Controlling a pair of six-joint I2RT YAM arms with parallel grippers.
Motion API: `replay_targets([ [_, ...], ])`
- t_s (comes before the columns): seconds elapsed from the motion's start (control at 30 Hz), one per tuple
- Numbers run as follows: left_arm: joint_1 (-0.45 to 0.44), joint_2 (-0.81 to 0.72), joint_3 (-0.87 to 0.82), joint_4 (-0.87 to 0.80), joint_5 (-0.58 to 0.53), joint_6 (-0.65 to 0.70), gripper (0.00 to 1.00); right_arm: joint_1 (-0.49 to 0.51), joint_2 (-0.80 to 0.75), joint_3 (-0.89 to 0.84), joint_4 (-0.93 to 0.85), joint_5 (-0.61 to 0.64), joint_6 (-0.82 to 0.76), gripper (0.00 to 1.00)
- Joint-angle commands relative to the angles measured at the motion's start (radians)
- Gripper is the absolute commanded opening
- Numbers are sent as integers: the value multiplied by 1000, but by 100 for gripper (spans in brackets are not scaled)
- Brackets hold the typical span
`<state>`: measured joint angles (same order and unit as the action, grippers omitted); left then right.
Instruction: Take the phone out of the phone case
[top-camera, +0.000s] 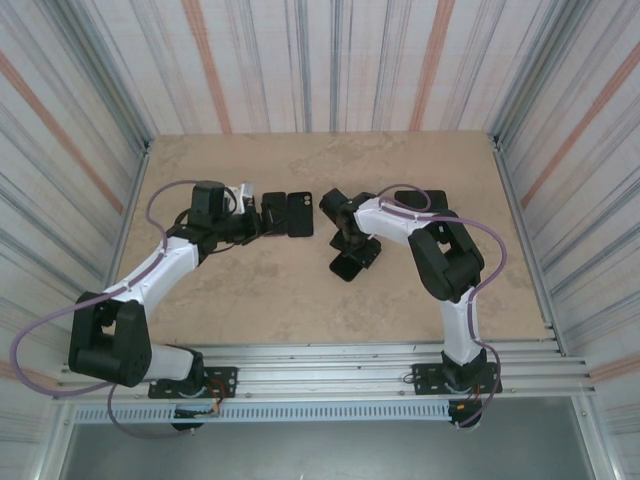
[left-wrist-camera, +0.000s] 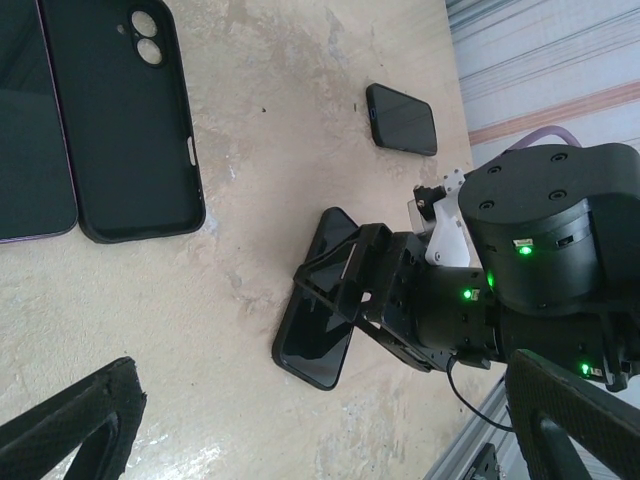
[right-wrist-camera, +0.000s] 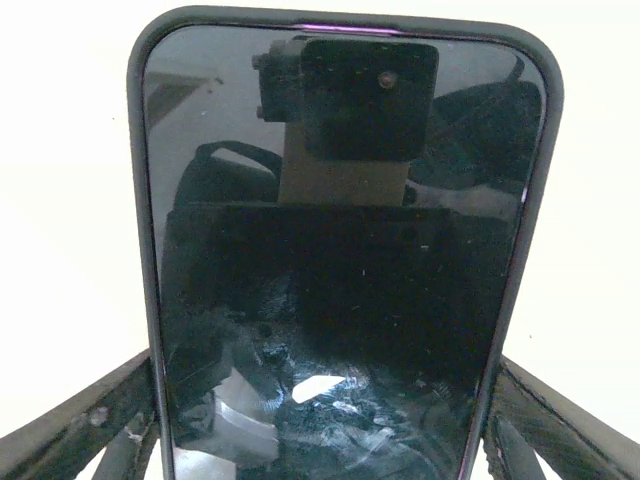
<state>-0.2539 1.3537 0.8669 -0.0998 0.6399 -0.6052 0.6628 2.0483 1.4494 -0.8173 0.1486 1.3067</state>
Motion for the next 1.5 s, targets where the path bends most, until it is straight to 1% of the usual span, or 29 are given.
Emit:
replay_targets([
  [0.0, 11, -21, -15, 22, 27, 7, 97, -20, 87, -64, 43, -32, 29, 70],
  [0.17, 10, -15, -17, 31, 33, -2, 97, -24, 35, -97, 67, -20, 0, 63],
  [0.27, 10, -10, -15, 35, 34, -9, 96, -26, -5, -113, 107, -32, -90, 54],
  [0.4, 11, -7, -7, 40, 35, -13, 96, -18, -81, -144, 141, 20, -227, 50],
  [0.5, 11, -4, -3, 41, 35, -13, 96, -3, -194, -229, 264, 51, -356, 49],
  [0.57, 11, 0, 0, 44, 35, -14, 95, 4, -270, -313, 390, 40, -458, 46],
  [0.67, 10, 12, 5, 53, 38, -19, 94, -8, -345, -395, 495, 1, -552, 41],
  [0.73, 2, 22, 10, 55, 38, -22, 94, -11, -385, -431, 539, -8, -599, 39],
  [0.83, -28, 40, 26, 58, 24, -19, 93, -17, -452, -492, 627, -30, -667, 36],
  [1.0, -92, 88, 71, 70, -7, -12, 91, -28, -541, -553, 721, -69, -752, 33],
  [1.2, -191, 123, 152, 86, -113, 17, 87, -32, -681, -662, 890, -133, -898, 31],
  [1.37, -271, 139, 203, 112, -195, 47, 84, -53, -744, -686, 924, -218, -945, 30],
  [1.47, -303, 171, 229, 114, -214, 48, 80, -60, -772, -686, 927, -247, -958, 30],
])
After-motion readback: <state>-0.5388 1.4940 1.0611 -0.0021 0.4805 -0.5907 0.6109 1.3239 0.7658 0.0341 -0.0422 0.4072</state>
